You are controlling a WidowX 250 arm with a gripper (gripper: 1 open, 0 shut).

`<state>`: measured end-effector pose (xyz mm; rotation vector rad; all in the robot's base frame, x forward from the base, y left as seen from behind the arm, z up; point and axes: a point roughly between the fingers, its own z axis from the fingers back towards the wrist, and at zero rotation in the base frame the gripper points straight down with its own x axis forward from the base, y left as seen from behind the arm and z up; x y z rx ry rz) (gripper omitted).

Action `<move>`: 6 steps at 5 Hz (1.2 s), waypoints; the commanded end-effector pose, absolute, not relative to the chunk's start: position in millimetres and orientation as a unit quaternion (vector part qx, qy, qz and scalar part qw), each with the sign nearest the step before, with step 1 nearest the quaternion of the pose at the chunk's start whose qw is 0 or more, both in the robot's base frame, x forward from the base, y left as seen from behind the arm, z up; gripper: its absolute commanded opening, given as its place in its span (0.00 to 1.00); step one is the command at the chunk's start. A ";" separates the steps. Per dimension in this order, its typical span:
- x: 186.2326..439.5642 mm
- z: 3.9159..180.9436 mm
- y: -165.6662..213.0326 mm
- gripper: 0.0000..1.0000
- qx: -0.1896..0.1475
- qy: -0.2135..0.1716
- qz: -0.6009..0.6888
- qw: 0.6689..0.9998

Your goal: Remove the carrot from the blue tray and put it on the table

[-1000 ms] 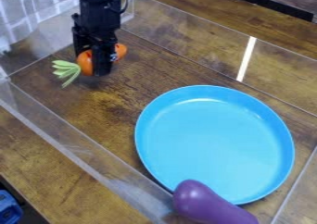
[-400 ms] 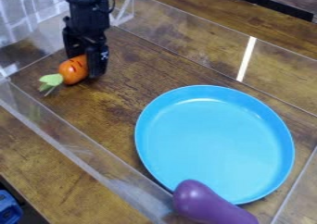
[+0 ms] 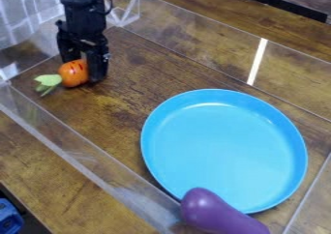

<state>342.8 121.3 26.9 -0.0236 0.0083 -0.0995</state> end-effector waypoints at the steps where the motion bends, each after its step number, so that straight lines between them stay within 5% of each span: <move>1: 350.8 47.9 133.6 1.00 -0.002 -0.031 -0.025 0.999; 4: 354.4 49.0 145.4 1.00 -0.011 -0.030 -0.047 0.998; 5: 359.0 53.8 140.6 0.00 -0.012 -0.029 -0.046 0.998; 6: 364.4 60.9 132.3 0.00 -0.017 -0.024 -0.045 0.999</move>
